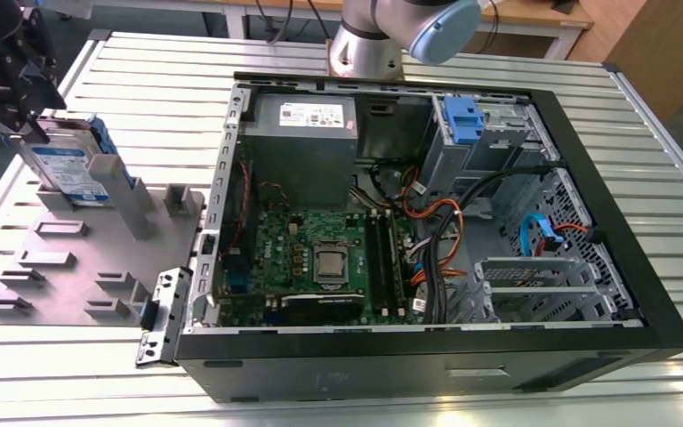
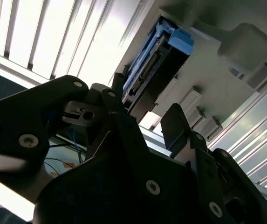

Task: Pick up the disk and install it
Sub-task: 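Pick up the disk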

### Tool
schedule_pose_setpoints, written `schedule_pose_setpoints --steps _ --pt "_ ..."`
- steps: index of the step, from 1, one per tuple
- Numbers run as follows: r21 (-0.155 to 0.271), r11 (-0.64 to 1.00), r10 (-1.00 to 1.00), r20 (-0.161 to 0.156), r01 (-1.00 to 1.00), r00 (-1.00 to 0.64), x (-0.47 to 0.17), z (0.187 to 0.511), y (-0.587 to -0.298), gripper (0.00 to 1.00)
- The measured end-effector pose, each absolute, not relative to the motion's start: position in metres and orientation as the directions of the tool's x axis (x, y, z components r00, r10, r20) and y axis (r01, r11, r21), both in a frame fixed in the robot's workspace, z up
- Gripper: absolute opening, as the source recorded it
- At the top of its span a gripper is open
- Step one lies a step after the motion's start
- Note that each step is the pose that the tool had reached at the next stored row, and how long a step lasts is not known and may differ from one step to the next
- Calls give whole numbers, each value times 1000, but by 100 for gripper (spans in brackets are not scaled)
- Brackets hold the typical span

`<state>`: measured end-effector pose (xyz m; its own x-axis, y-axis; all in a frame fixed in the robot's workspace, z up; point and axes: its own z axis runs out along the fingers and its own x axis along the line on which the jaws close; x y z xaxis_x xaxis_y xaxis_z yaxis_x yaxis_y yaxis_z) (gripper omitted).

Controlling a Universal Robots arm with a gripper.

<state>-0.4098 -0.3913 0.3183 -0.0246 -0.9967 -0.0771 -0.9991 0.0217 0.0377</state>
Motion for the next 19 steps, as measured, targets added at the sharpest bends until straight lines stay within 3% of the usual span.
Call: schedule_pose_setpoints --steps 19 --pt "38 3 -997 -77 -999 -6 -410 304 -388 59"
